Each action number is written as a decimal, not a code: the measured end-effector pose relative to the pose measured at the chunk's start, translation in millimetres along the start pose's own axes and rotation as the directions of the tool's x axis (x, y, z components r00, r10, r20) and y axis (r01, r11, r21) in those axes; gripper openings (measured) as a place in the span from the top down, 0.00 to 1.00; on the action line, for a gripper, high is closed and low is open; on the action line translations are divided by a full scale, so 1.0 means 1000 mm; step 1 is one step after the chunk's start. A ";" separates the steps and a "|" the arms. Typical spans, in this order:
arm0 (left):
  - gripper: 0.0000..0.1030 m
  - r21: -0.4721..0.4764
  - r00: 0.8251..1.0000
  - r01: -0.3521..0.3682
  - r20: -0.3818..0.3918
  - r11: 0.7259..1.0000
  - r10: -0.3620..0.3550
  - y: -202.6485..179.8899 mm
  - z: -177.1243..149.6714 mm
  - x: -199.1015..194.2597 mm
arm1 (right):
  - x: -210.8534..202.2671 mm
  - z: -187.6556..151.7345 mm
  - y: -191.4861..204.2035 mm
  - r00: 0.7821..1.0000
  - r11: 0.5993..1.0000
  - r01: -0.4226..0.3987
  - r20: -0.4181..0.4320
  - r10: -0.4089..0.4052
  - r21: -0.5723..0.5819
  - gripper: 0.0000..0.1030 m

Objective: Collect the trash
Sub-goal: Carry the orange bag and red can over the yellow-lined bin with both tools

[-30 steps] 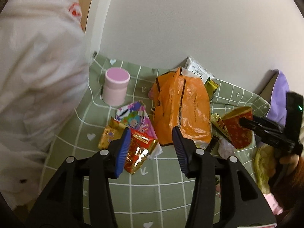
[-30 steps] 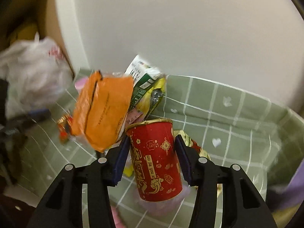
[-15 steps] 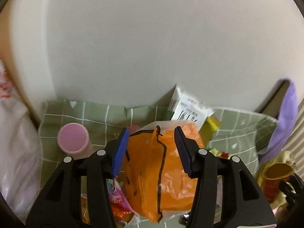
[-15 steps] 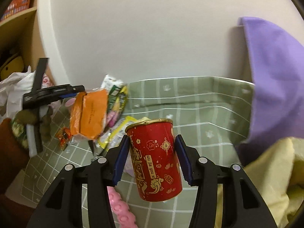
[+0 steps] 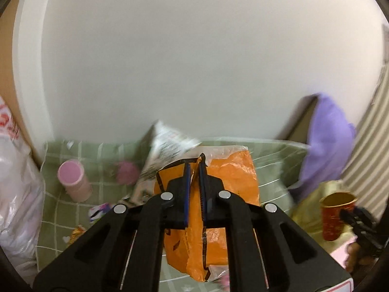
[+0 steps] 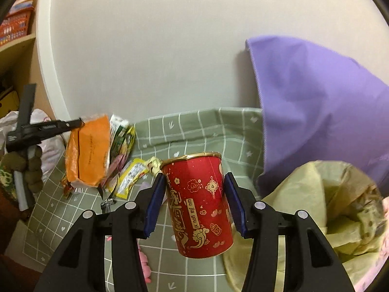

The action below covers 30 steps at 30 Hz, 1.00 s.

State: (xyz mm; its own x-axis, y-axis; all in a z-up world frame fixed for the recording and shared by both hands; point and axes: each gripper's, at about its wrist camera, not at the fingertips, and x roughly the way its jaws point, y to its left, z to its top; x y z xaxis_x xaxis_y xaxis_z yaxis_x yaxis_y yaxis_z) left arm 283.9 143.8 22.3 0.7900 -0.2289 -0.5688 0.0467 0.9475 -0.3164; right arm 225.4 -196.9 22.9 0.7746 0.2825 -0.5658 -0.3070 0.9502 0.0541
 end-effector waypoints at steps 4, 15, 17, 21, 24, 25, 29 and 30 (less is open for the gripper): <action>0.94 0.032 0.992 0.108 0.058 0.994 -0.110 -0.045 0.015 -0.019 | -0.028 0.004 -0.016 0.998 0.999 0.039 0.058 -0.039 0.011 0.54; 0.94 0.179 0.903 0.422 0.004 0.889 -0.429 -0.214 0.021 0.012 | -0.139 -0.006 -0.104 0.941 0.954 0.263 0.182 -0.286 0.140 0.54; 0.94 0.197 0.883 0.463 -0.022 0.864 -0.469 -0.242 0.014 0.019 | -0.152 -0.011 -0.116 0.931 0.943 0.289 0.183 -0.317 0.164 0.54; 0.94 0.187 0.839 0.543 -0.086 0.818 -0.537 -0.296 -0.003 0.044 | -0.173 -0.020 -0.137 0.911 0.922 0.336 0.183 -0.370 0.191 0.54; 0.94 0.171 0.805 0.593 -0.106 0.787 -0.584 -0.330 -0.015 0.064 | -0.183 -0.025 -0.149 0.898 0.910 0.355 0.192 -0.396 0.215 0.54; 0.94 0.181 0.804 0.594 -0.105 0.784 -0.585 -0.338 -0.022 0.063 | -0.187 -0.027 -0.154 0.895 0.906 0.357 0.194 -0.401 0.225 0.54; 0.94 0.252 0.846 0.533 -0.161 0.808 -0.508 -0.364 -0.056 0.101 | -0.188 -0.031 -0.171 0.904 0.906 0.321 0.195 -0.380 0.274 0.54; 0.94 0.252 0.850 0.525 -0.204 0.813 -0.486 -0.365 -0.069 0.113 | -0.187 -0.031 -0.172 0.908 0.910 0.312 0.196 -0.371 0.273 0.54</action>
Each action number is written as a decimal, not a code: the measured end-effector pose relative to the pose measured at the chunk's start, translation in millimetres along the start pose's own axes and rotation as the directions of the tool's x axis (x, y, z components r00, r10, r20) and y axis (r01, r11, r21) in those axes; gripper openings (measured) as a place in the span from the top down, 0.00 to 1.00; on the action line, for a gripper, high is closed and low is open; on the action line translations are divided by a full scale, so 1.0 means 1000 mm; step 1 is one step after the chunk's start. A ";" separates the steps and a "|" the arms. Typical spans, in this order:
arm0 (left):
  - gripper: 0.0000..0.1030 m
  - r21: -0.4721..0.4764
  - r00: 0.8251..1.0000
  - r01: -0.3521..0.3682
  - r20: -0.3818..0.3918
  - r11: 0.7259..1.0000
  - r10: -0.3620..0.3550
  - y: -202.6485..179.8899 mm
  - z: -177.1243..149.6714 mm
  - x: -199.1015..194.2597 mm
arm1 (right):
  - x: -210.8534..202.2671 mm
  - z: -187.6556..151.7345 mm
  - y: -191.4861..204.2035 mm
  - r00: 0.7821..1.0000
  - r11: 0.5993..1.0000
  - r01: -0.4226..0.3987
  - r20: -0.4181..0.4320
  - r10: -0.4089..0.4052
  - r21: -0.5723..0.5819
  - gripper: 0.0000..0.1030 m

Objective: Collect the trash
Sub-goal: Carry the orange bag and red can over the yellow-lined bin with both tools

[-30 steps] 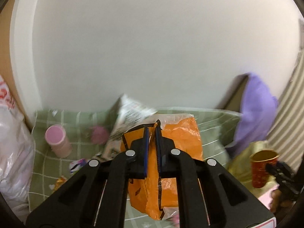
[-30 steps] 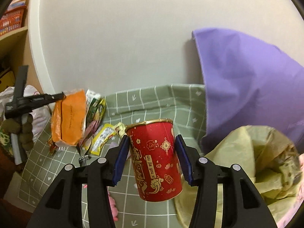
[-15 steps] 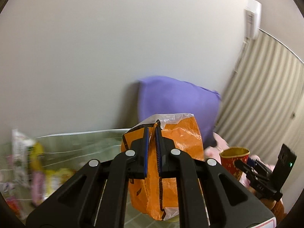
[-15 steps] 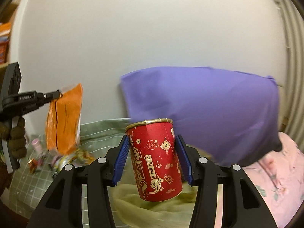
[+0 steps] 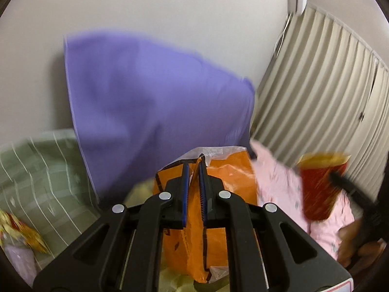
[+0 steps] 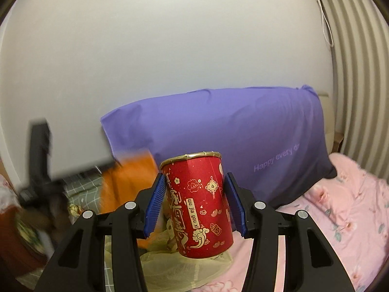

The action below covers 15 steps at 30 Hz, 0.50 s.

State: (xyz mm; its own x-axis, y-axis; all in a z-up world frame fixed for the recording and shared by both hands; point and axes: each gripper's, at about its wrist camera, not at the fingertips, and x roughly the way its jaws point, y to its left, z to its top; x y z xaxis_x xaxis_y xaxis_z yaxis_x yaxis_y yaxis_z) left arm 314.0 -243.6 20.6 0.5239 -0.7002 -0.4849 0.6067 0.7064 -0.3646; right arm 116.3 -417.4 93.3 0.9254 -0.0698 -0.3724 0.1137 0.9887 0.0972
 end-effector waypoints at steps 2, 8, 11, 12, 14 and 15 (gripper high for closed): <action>0.94 0.008 0.999 -0.015 -0.047 1.000 0.015 0.003 -0.015 0.009 | 0.006 -0.001 0.001 1.000 0.999 -0.030 -0.004 0.030 -0.009 0.54; 0.94 0.059 0.984 -0.089 -0.148 0.994 0.097 0.020 -0.049 0.008 | 0.042 -0.010 0.024 0.979 0.981 -0.192 -0.068 0.191 -0.012 0.54; 0.94 0.038 0.980 -0.095 -0.173 0.995 0.101 0.034 -0.057 0.000 | 0.065 -0.027 0.047 0.953 0.962 -0.273 -0.142 0.267 -0.025 0.54; 0.94 0.036 0.980 -0.094 -0.175 0.995 0.099 0.037 -0.057 -0.002 | 0.075 -0.035 0.054 0.946 0.958 -0.284 -0.173 0.275 -0.035 0.54; 0.94 0.032 0.980 -0.087 -0.178 0.996 0.092 0.039 -0.059 -0.006 | 0.091 -0.048 0.064 0.929 0.952 -0.303 -0.233 0.286 -0.040 0.54; 0.94 0.034 0.980 -0.085 -0.180 0.996 0.089 0.040 -0.059 -0.009 | 0.099 -0.054 0.069 0.924 0.953 -0.300 -0.263 0.278 -0.047 0.54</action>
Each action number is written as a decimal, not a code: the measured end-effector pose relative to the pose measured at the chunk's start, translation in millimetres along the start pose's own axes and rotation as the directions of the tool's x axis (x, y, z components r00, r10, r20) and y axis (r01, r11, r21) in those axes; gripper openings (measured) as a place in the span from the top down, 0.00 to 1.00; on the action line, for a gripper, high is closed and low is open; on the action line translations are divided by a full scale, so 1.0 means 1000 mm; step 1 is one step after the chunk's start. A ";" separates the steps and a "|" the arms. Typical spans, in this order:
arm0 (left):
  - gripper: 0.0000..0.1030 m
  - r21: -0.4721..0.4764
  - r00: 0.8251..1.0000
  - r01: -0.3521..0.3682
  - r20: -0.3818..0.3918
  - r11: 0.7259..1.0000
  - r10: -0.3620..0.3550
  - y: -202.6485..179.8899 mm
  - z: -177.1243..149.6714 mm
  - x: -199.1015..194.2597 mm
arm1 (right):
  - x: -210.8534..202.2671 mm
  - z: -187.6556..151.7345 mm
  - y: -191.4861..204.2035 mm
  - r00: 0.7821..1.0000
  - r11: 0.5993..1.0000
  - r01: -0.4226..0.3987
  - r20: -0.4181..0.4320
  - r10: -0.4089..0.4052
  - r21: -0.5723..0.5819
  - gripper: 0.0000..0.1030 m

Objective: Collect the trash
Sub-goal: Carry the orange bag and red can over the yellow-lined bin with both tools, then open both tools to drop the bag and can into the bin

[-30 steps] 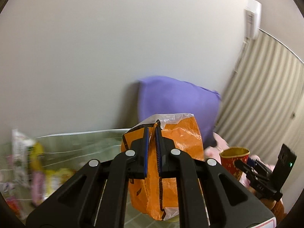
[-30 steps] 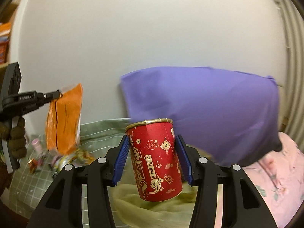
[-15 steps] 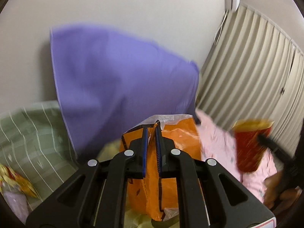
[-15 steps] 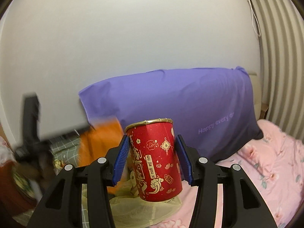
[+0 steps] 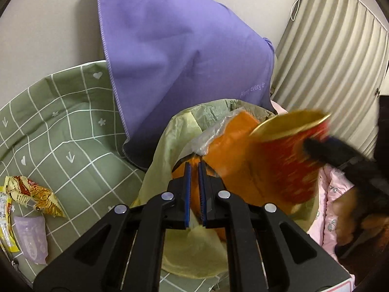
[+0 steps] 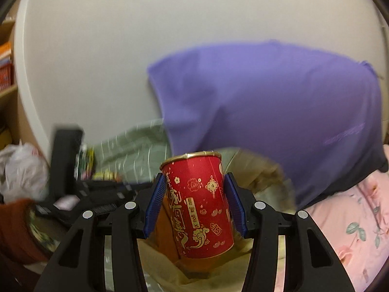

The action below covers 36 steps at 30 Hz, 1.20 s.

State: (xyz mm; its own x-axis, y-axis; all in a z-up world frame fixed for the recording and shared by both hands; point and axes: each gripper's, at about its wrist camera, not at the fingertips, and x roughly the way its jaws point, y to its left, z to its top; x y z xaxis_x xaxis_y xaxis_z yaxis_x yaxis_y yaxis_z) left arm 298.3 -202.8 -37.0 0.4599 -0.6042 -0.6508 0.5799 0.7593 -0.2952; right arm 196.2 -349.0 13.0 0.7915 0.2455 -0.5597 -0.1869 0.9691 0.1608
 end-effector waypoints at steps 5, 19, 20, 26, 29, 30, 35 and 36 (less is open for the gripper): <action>0.94 0.028 1.000 0.001 -0.021 1.000 -0.001 -0.001 -0.005 -0.003 | 0.023 -0.014 0.002 0.987 0.994 0.109 -0.114 -0.112 -0.029 0.54; 0.94 0.014 1.000 0.015 -0.022 1.000 -0.014 -0.001 0.003 -0.004 | 0.029 -0.020 -0.006 0.965 0.978 0.205 -0.157 -0.209 -0.041 0.50; 0.94 0.013 1.000 0.010 -0.021 1.000 -0.010 0.000 0.002 -0.007 | 0.027 -0.019 -0.004 0.969 0.980 0.196 -0.148 -0.198 -0.034 0.48; 0.78 -0.029 0.999 -0.034 0.014 0.999 0.034 0.014 -0.004 -0.040 | 0.016 -0.018 0.004 0.965 0.973 0.225 -0.131 -0.229 -0.045 0.44; 0.72 -0.058 0.996 -0.076 0.043 0.995 0.079 0.029 -0.013 -0.064 | 0.007 -0.018 0.010 0.963 0.969 0.242 -0.113 -0.245 -0.045 0.43; 0.68 -0.067 0.995 -0.085 0.048 0.994 0.088 0.033 -0.015 -0.069 | 0.004 -0.017 0.013 0.962 0.967 0.250 -0.102 -0.253 -0.047 0.43; 0.63 -0.144 0.988 -0.125 0.072 0.982 0.136 0.064 -0.032 -0.103 | -0.011 -0.011 0.027 0.950 0.950 0.308 -0.025 -0.310 -0.060 0.43; 0.62 -0.162 0.986 -0.134 0.073 0.978 0.147 0.072 -0.036 -0.110 | -0.013 -0.009 0.029 0.953 0.952 0.301 -0.009 -0.302 -0.049 0.43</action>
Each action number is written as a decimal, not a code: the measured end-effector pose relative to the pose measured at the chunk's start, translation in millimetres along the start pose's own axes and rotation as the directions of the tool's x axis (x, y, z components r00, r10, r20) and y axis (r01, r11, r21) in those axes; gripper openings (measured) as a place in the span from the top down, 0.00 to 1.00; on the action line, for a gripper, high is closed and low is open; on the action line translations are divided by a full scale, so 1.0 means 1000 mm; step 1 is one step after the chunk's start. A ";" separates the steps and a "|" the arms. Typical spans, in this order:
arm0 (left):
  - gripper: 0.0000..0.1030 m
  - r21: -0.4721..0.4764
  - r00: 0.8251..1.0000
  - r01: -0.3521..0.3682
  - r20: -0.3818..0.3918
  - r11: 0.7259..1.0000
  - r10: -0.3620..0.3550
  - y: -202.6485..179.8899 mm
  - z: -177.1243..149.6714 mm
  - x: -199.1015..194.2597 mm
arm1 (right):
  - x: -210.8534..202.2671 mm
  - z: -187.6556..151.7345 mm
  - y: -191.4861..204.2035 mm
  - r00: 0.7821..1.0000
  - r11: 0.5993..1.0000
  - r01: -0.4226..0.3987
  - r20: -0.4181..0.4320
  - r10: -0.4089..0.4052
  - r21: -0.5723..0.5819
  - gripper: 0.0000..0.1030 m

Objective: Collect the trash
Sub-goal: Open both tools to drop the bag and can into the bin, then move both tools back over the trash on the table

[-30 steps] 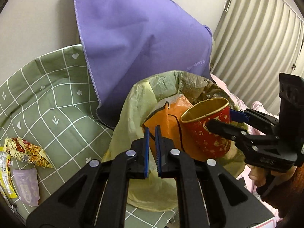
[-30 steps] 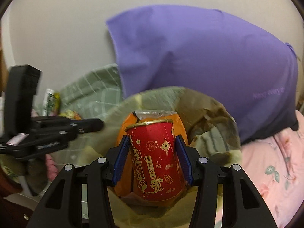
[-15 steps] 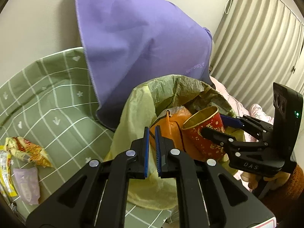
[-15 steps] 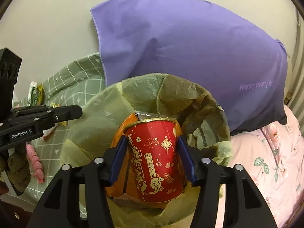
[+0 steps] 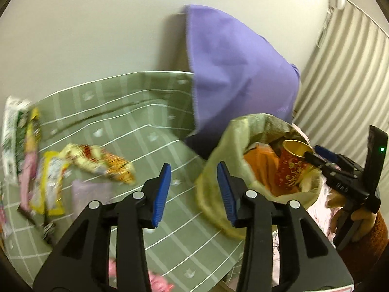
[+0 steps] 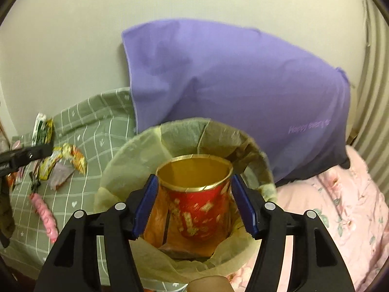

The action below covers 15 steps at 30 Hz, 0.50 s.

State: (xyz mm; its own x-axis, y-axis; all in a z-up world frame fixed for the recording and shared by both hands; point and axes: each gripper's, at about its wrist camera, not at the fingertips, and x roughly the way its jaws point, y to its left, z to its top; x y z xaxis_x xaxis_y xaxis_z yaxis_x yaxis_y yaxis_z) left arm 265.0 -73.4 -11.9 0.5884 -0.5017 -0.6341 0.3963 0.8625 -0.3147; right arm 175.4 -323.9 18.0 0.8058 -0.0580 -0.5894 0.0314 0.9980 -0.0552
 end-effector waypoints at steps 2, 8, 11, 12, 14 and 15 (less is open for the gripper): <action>0.61 -0.026 1.000 -0.024 0.008 0.999 0.025 0.018 -0.006 -0.013 | -0.005 0.004 0.002 1.000 1.000 -0.016 0.021 0.016 0.018 0.43; 0.60 -0.095 0.992 -0.119 0.021 0.988 0.121 0.066 -0.026 -0.038 | -0.010 0.014 0.027 0.987 0.987 -0.150 0.069 0.146 0.055 0.43; 0.60 -0.133 0.982 -0.181 0.020 0.974 0.185 0.095 -0.037 -0.052 | -0.005 0.017 0.055 0.980 0.981 -0.193 0.052 0.192 -0.001 0.43; 0.60 -0.152 0.976 -0.213 0.021 0.965 0.218 0.109 -0.042 -0.059 | -0.002 0.017 0.066 0.978 0.979 -0.203 0.043 0.204 -0.030 0.43; 0.60 -0.188 0.963 -0.260 0.024 0.947 0.270 0.130 -0.049 -0.072 | 0.003 0.017 0.086 0.976 0.973 -0.215 0.025 0.218 -0.078 0.43; 0.60 -0.204 0.957 -0.278 0.026 0.939 0.289 0.139 -0.051 -0.077 | 0.005 0.017 0.097 0.974 0.970 -0.222 0.019 0.225 -0.104 0.43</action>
State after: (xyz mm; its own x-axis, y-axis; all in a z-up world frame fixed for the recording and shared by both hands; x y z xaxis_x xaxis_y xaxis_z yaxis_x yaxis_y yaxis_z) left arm 238.5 88.4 -42.7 0.6959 -0.2328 -0.6793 0.0650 0.9625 -0.2632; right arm 192.4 -226.7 23.7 0.8032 0.1684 -0.5714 -0.2096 0.9778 -0.0064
